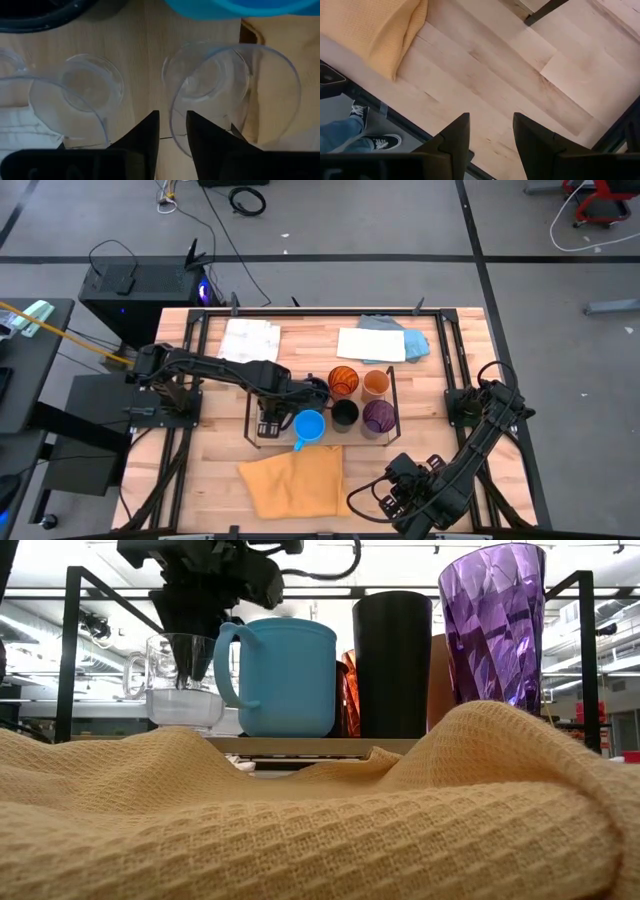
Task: Stack small to large cups/mugs on shelf
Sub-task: Return to Home Position
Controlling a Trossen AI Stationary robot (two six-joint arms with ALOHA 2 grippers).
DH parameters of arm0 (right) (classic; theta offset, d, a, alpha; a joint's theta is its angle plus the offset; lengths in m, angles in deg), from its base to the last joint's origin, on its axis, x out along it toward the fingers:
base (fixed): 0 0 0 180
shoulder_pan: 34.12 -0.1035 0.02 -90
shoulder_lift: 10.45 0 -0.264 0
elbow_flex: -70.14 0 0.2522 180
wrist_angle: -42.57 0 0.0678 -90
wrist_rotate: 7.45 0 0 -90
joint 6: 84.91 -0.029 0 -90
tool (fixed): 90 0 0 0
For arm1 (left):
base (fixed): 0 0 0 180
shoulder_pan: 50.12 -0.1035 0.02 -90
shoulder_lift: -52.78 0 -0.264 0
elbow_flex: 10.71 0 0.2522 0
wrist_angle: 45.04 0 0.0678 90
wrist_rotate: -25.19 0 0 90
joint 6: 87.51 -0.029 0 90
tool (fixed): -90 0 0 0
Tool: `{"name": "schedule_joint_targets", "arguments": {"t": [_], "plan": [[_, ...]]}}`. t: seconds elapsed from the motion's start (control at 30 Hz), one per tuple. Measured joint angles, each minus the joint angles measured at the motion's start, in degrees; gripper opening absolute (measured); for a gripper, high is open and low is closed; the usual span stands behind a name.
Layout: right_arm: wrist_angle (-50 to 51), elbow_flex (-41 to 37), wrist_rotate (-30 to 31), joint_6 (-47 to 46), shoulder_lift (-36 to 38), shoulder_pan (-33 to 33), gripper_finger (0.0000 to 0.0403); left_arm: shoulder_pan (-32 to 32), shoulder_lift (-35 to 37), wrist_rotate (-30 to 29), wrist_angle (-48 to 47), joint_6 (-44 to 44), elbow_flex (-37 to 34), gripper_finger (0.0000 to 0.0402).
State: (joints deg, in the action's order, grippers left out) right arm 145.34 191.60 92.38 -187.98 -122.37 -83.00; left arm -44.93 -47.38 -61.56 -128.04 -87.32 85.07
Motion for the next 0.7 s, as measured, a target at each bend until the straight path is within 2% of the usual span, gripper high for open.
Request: {"name": "schedule_joint_targets", "arguments": {"t": [0.53,0.7], "plan": [[-0.2,0.0,0.0,0.7,0.0,0.0,0.0156,0.2,5.6,0.0,0.2,1.3,0.4,0.0122],[-0.2,0.0,0.0,0.9,0.0,0.4,0.0156,0.2,7.0,0.0,0.2,1.7,6.0,0.0129]]}}
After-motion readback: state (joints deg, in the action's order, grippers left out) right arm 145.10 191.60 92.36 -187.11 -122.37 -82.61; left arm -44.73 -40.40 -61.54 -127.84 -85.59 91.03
